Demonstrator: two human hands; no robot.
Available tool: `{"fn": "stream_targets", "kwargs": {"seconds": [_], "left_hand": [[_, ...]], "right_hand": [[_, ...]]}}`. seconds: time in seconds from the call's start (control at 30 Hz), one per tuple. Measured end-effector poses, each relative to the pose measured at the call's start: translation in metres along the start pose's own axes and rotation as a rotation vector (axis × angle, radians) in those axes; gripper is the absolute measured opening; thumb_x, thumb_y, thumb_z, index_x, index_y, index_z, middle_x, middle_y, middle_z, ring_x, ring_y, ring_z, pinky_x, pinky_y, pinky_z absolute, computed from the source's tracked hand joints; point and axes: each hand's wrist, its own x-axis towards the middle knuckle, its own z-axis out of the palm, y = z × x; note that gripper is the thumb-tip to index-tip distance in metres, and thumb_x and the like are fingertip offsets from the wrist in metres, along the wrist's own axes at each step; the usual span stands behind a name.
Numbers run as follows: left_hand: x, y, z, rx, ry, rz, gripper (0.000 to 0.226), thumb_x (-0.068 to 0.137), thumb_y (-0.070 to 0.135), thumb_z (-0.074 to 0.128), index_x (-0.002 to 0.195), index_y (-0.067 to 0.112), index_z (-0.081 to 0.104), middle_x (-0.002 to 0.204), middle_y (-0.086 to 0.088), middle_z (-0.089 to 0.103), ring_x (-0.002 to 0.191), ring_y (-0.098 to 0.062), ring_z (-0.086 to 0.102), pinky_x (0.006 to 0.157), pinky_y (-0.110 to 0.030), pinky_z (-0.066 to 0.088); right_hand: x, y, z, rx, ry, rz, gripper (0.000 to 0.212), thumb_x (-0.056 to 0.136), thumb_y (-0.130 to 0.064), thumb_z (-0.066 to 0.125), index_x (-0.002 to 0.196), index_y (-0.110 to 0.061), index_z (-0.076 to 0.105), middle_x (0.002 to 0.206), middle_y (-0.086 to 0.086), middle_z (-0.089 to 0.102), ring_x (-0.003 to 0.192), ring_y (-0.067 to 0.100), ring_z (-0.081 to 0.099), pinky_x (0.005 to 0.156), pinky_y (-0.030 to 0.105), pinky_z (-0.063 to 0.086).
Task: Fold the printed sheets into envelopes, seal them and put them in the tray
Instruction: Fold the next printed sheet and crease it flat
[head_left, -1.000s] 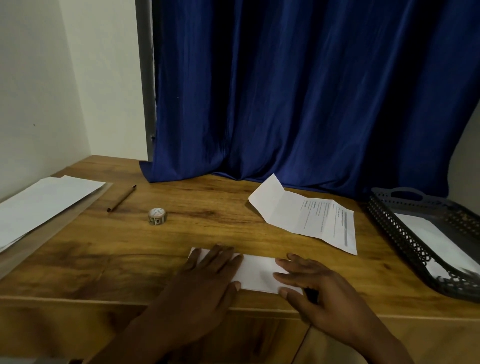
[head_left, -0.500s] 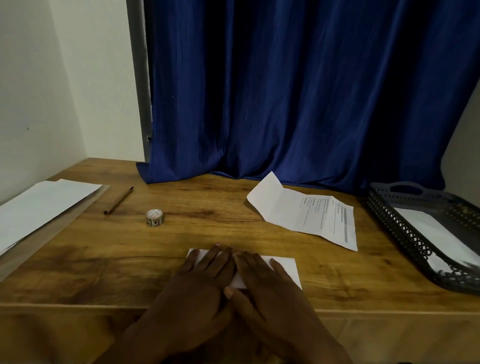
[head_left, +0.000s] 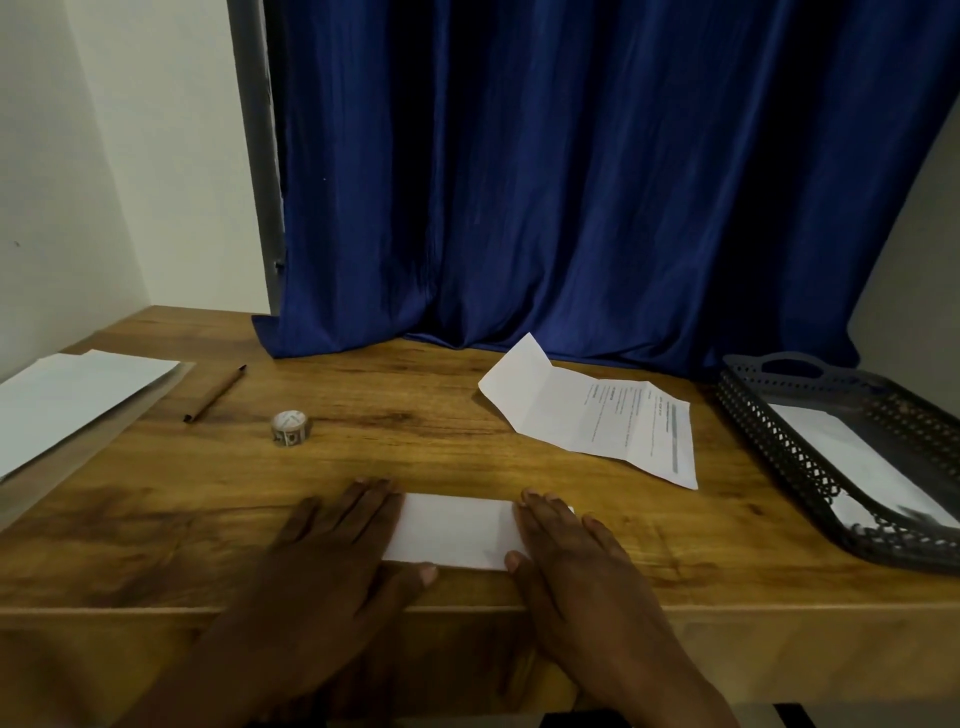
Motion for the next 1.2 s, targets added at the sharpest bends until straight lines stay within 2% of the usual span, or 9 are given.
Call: {"fn": "stream_targets", "kwargs": {"seconds": [0.1, 0.2, 0.33, 0.43, 0.53, 0.77, 0.93, 1.07, 1.2], "left_hand": [[-0.007, -0.005, -0.004, -0.012, 0.011, -0.024, 0.101, 0.074, 0.085, -0.017, 0.159, 0.031, -0.012, 0.164, 0.015, -0.021, 0.148, -0.002, -0.025, 0.121, -0.037, -0.014], [-0.01, -0.001, -0.004, 0.003, 0.032, -0.029, 0.099, 0.077, 0.083, -0.015, 0.16, 0.03, -0.009, 0.165, 0.012, -0.017, 0.15, -0.005, -0.021, 0.122, -0.039, -0.012], [-0.01, -0.002, -0.001, 0.005, 0.047, -0.029, 0.098, 0.077, 0.082, -0.019, 0.16, 0.032, -0.007, 0.165, 0.014, -0.015, 0.151, -0.007, -0.018, 0.123, -0.042, -0.01], [-0.01, -0.002, -0.002, 0.004, 0.05, -0.023, 0.097, 0.076, 0.081, -0.02, 0.159, 0.035, -0.007, 0.165, 0.016, -0.017, 0.151, -0.007, -0.018, 0.122, -0.041, -0.011], [-0.01, 0.0, -0.003, 0.014, 0.041, -0.021, 0.094, 0.075, 0.08, -0.02, 0.159, 0.039, -0.008, 0.165, 0.016, -0.018, 0.152, -0.009, -0.018, 0.121, -0.042, -0.011], [-0.009, -0.001, -0.003, 0.019, 0.046, -0.006, 0.086, 0.078, 0.08, -0.018, 0.156, 0.045, -0.012, 0.166, 0.012, -0.018, 0.153, -0.013, -0.017, 0.123, -0.044, -0.01], [-0.012, -0.003, 0.001, -0.031, 0.077, 0.008, 0.078, 0.08, 0.082, -0.015, 0.153, 0.053, -0.014, 0.165, 0.012, -0.019, 0.153, -0.012, -0.017, 0.123, -0.043, -0.011], [-0.013, -0.006, 0.002, -0.057, 0.099, 0.024, 0.071, 0.081, 0.083, -0.015, 0.147, 0.058, -0.021, 0.162, 0.014, -0.025, 0.153, -0.011, -0.017, 0.124, -0.044, -0.009], [-0.014, -0.002, 0.001, -0.166, 0.172, -0.042, 0.086, 0.077, 0.091, -0.006, 0.145, 0.047, -0.036, 0.165, 0.014, -0.02, 0.154, -0.009, 0.005, 0.125, -0.04, -0.001]], "right_hand": [[0.001, 0.002, -0.006, 0.015, 0.001, -0.011, 0.064, 0.101, -0.062, 0.022, 0.159, -0.037, 0.01, 0.167, -0.016, 0.011, 0.154, 0.008, 0.01, 0.123, 0.033, 0.006], [0.011, 0.004, -0.02, 0.022, -0.021, -0.046, 0.068, 0.095, -0.068, 0.039, 0.155, -0.041, 0.02, 0.159, -0.015, 0.032, 0.142, 0.011, 0.033, 0.118, 0.037, 0.029], [0.036, 0.004, -0.047, 0.033, -0.156, -0.06, 0.084, 0.075, -0.073, 0.064, 0.146, -0.047, 0.03, 0.136, -0.013, 0.05, 0.116, 0.011, 0.047, 0.092, 0.033, 0.046], [0.052, 0.004, -0.061, 0.111, -0.294, -0.043, 0.093, 0.06, -0.075, 0.075, 0.142, -0.047, 0.04, 0.129, -0.016, 0.054, 0.111, 0.01, 0.052, 0.09, 0.034, 0.053], [0.062, -0.001, -0.068, 0.108, -0.405, -0.074, 0.076, 0.057, -0.069, 0.082, 0.123, -0.044, 0.054, 0.115, -0.018, 0.06, 0.099, 0.011, 0.06, 0.083, 0.036, 0.061], [0.079, -0.018, -0.074, 0.277, -0.509, -0.113, 0.044, 0.075, -0.058, 0.079, 0.103, -0.024, 0.071, 0.101, -0.003, 0.074, 0.089, 0.017, 0.072, 0.074, 0.032, 0.058], [0.076, -0.014, -0.072, 0.564, -0.61, -0.063, 0.037, 0.088, -0.04, 0.075, 0.113, -0.014, 0.073, 0.109, 0.004, 0.077, 0.098, 0.024, 0.074, 0.085, 0.038, 0.059], [0.068, -0.016, -0.059, 0.702, -0.574, -0.071, 0.031, 0.091, -0.032, 0.073, 0.113, -0.01, 0.073, 0.109, 0.007, 0.077, 0.098, 0.026, 0.074, 0.085, 0.036, 0.059], [0.063, -0.016, -0.048, 0.9, -0.486, -0.012, 0.032, 0.09, -0.033, 0.074, 0.114, -0.011, 0.072, 0.108, 0.007, 0.077, 0.1, 0.031, 0.074, 0.09, 0.045, 0.058]]}}
